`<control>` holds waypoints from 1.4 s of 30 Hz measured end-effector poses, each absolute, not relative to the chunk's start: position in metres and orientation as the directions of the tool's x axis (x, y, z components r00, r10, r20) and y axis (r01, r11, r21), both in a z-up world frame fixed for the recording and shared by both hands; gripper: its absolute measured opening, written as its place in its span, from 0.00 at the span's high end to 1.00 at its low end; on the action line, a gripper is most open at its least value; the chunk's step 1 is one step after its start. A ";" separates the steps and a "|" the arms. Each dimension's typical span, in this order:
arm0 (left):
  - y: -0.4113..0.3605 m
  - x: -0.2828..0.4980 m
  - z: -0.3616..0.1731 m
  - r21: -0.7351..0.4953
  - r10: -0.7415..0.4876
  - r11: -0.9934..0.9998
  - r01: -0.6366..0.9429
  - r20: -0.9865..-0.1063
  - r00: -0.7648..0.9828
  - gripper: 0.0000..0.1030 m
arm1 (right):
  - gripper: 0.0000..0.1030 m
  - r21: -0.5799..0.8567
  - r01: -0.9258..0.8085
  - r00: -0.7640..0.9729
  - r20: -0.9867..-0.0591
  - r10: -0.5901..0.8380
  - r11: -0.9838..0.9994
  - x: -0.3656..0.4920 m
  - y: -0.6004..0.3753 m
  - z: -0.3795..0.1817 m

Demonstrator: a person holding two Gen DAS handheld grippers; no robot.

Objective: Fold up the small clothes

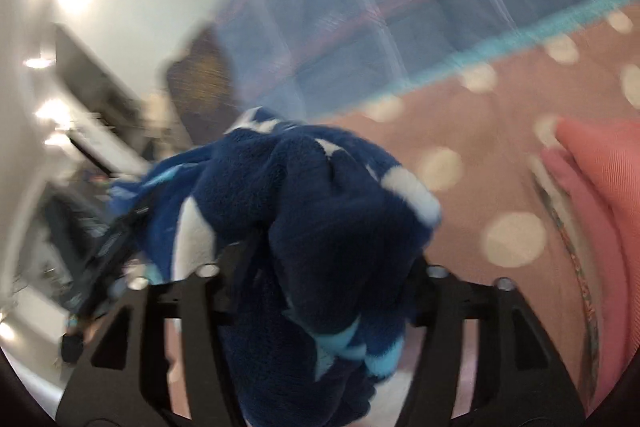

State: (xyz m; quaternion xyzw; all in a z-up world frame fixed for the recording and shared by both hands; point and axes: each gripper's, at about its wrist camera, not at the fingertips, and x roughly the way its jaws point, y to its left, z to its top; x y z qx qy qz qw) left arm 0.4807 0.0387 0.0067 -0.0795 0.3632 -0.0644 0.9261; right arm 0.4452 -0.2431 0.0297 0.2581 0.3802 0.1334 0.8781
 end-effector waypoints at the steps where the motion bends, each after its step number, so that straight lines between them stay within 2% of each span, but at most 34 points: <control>1: 0.035 0.482 -0.023 -0.126 -0.114 0.991 0.033 -0.716 0.689 0.26 | 0.31 0.480 0.062 0.652 -0.683 0.329 0.875 0.453 -0.241 0.004; 3: 0.043 0.468 -0.042 -0.165 -0.116 0.986 0.004 -0.674 0.729 0.19 | 0.31 0.377 0.145 0.595 -0.772 0.224 0.915 0.459 -0.238 -0.039; 4: 0.054 0.464 -0.045 -0.239 -0.153 0.971 -0.012 -0.658 0.738 0.14 | 0.30 0.396 0.153 0.609 -0.760 0.229 0.906 0.455 -0.241 -0.048; 6: 0.066 0.463 -0.045 -0.299 -0.180 0.953 -0.045 -0.680 0.711 0.10 | 0.29 0.469 0.147 0.638 -0.718 0.279 0.871 0.443 -0.249 -0.057; 10: 0.060 0.429 -0.012 -0.223 -0.160 0.975 0.015 -0.649 0.744 0.02 | 0.29 0.334 0.105 0.684 -0.708 0.176 0.937 0.407 -0.243 -0.021; 13: 0.045 0.374 0.008 -0.153 -0.186 0.981 0.116 -0.606 0.773 0.01 | 0.29 0.211 -0.019 0.777 -0.613 0.148 0.977 0.346 -0.228 0.020; 14: 0.039 0.362 0.011 -0.136 -0.196 0.980 0.142 -0.610 0.767 0.01 | 0.26 0.181 -0.055 0.804 -0.576 0.151 0.982 0.317 -0.226 0.031; 17: 0.020 0.296 0.021 -0.122 -0.237 0.971 0.207 -0.640 0.731 0.01 | 0.03 0.128 -0.094 0.855 -0.498 0.146 0.987 0.239 -0.223 0.049; 20: 0.005 0.234 0.030 -0.154 -0.257 0.966 0.208 -0.672 0.695 0.01 | 0.02 0.114 -0.055 0.897 -0.431 0.099 0.992 0.158 -0.228 0.052; 23: -0.001 0.173 0.042 -0.237 -0.324 0.946 0.221 -0.678 0.660 0.01 | 0.02 0.119 0.011 0.919 -0.393 0.037 0.993 0.090 -0.233 0.055; 28: -0.019 0.087 0.055 -0.142 -0.284 0.957 0.253 -0.625 0.727 0.01 | 0.02 0.164 0.045 0.918 -0.397 0.024 0.985 0.021 -0.241 0.059; 31: -0.028 0.057 0.047 -0.089 -0.283 0.952 0.294 -0.629 0.724 0.01 | 0.02 0.167 0.048 0.899 -0.437 0.030 0.985 -0.005 -0.236 0.053; 35: -0.031 0.035 0.036 0.011 -0.186 0.968 0.249 -0.634 0.751 0.01 | 0.02 0.174 0.062 0.882 -0.470 0.028 0.983 -0.023 -0.233 0.041; 42: -0.026 0.006 0.046 0.049 -0.152 0.973 0.225 -0.597 0.788 0.01 | 0.02 0.164 0.052 0.890 -0.455 0.028 0.985 -0.043 -0.218 0.040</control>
